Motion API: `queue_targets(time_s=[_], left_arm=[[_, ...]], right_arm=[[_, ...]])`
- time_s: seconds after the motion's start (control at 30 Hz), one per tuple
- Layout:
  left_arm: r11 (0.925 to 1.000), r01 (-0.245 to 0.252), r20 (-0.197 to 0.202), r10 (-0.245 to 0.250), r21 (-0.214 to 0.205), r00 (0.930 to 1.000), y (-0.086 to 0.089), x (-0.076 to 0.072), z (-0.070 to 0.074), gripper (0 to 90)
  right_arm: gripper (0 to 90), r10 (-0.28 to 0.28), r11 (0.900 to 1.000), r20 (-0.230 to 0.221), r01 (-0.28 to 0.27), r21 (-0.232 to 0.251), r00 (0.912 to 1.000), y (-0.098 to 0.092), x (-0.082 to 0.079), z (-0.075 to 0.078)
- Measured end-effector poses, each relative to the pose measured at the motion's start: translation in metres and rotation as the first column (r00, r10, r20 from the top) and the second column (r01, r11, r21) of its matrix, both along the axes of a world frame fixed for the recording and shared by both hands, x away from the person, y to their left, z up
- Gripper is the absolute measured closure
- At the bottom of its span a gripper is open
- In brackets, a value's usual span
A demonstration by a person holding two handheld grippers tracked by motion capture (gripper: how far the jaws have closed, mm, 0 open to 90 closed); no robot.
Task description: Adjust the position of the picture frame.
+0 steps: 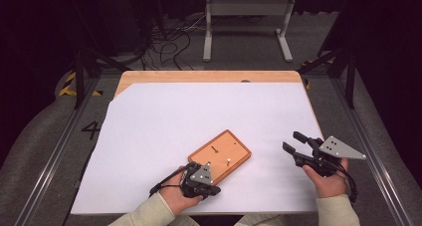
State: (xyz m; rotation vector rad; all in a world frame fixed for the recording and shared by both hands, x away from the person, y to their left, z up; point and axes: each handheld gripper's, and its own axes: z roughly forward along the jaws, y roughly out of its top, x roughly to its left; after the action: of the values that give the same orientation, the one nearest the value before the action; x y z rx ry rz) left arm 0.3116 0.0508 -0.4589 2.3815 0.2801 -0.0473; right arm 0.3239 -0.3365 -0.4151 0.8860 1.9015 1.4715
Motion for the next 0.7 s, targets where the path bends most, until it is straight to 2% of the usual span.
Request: queue_targets(time_s=[0.2, 0.37, 0.47, 0.5, 0.63, 0.7], left_arm=[[0.9974, -0.071, 0.020, 0.071, 0.006, 0.9973, 0.010, 0.008, 0.001, 90.0], [0.9901, -0.140, 0.045, 0.140, 0.004, 0.9891, 0.018, 0.017, 0.000, 89.9], [0.9808, -0.195, 0.090, 0.194, 0.006, 0.9769, 0.024, 0.024, 0.000, 89.9], [0.9808, -0.195, 0.090, 0.194, 0.006, 0.9769, 0.024, 0.024, 0.000, 89.8], [0.9630, -0.269, 0.129, 0.269, -0.023, 0.9544, 0.028, 0.034, -0.002, 89.8], [0.9536, -0.296, 0.132, 0.301, -0.057, 0.9445, 0.031, 0.039, -0.001, 89.8]], right_arm=[[43.1, 0.005, 1.0000, 0.003, -0.005, -0.002, 1.0000, 0.001, 0.001, 0.000], [43.2, 0.005, 1.0000, 0.000, -0.005, -0.001, 1.0000, 0.001, 0.001, 0.000], [43.4, 0.005, 1.0000, -0.002, -0.005, -0.003, 1.0000, 0.001, 0.001, -0.001], [43.4, 0.005, 1.0000, -0.002, -0.005, -0.003, 1.0000, 0.001, 0.001, -0.001], [43.8, 0.008, 0.9999, -0.009, -0.008, -0.013, 0.9999, 0.003, 0.001, -0.002], [44.9, 0.016, 0.9997, -0.010, -0.016, -0.017, 0.9998, 0.004, 0.001, -0.002]])
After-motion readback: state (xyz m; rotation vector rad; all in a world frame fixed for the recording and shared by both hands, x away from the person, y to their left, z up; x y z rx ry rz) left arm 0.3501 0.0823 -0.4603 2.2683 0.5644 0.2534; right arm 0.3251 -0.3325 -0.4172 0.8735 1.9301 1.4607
